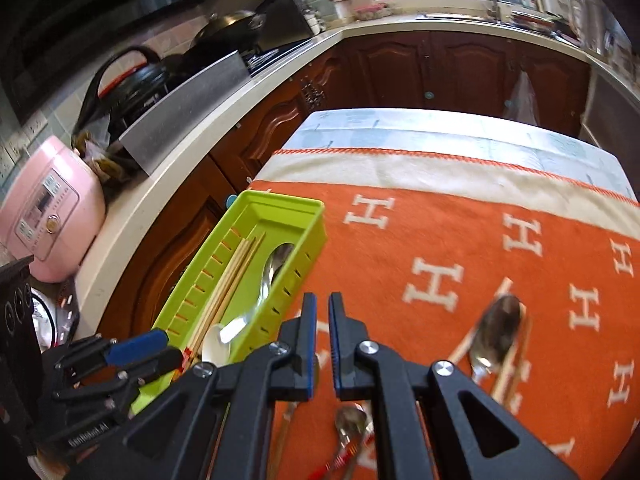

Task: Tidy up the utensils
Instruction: 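Carry both spoons into the green tray and open both tools, then grasp the wooden-handled spoon with the left tool while the right approaches a small steel spoon, then place the wooden-handled spoon in the tray with the left tool while the right grasps a small spoon, then lower the small steel spoon into the tray and open the right tool, then grasp the steel fork with the left tool while the right moves toward the remaining spoon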

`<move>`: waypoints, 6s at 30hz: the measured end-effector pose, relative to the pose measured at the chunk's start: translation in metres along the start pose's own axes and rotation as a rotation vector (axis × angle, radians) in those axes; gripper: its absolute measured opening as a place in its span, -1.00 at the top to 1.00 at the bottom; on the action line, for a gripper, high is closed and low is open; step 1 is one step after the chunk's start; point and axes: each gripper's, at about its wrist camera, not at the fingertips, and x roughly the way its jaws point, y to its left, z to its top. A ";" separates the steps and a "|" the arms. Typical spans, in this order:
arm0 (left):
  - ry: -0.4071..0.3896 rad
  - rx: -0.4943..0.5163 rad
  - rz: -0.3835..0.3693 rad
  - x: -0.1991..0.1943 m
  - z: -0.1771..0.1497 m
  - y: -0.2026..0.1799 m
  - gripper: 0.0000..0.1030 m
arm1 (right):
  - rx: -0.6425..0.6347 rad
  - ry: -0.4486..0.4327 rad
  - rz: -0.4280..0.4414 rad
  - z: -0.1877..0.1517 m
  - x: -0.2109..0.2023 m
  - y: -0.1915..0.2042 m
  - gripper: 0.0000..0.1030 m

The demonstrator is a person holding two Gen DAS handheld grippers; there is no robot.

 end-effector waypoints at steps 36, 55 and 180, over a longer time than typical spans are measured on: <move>0.227 0.019 0.075 0.086 -0.047 -0.080 0.52 | 0.183 0.068 0.122 -0.111 -0.035 -0.061 0.88; 0.100 0.011 0.034 0.077 -0.053 -0.072 0.92 | 0.101 0.140 0.124 -0.122 -0.015 -0.029 0.87; 0.186 0.072 -0.021 0.117 -0.001 -0.109 0.23 | 0.287 0.002 0.010 -0.080 -0.059 -0.126 0.85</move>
